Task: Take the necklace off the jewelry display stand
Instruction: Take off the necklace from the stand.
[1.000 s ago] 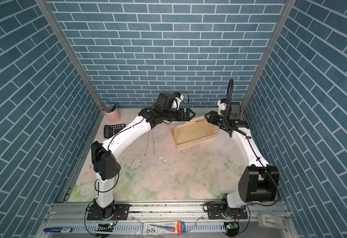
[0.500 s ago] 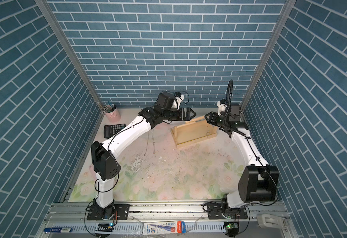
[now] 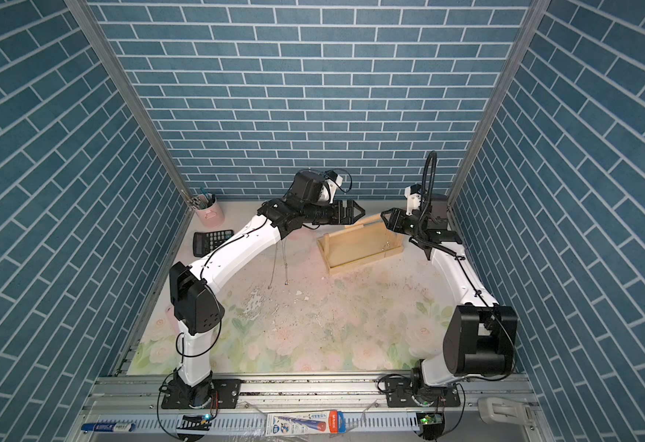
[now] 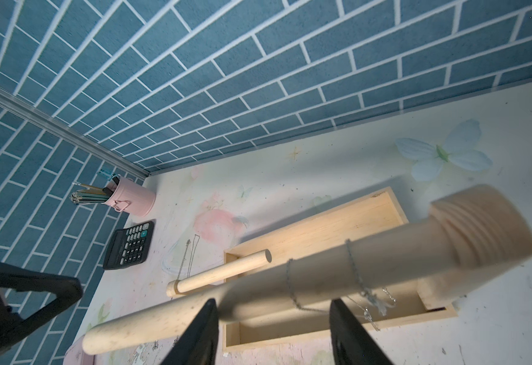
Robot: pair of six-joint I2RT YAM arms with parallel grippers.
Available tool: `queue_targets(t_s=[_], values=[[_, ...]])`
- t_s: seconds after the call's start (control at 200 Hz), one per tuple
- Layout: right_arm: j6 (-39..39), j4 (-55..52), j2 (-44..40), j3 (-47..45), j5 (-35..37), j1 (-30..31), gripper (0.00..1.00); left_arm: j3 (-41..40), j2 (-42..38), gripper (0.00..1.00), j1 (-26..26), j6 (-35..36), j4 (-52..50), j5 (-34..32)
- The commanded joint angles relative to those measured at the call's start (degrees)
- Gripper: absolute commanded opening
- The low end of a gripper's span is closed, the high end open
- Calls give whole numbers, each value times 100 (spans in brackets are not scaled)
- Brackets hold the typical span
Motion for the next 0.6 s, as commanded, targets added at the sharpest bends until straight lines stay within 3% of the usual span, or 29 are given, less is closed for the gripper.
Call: queue_targets(t_s=[0.0,0.43,0.595], values=[[-147,389,-35,-159,-221,-76,57,-63,-92,99,37,10,97,115],[332,1598,35,-600,-1276,-290,63,-73,-103,99,46,39,27,106],[390,1767,4,-742,-1350,-387,57,-99,-99,99,43,15,69,104]])
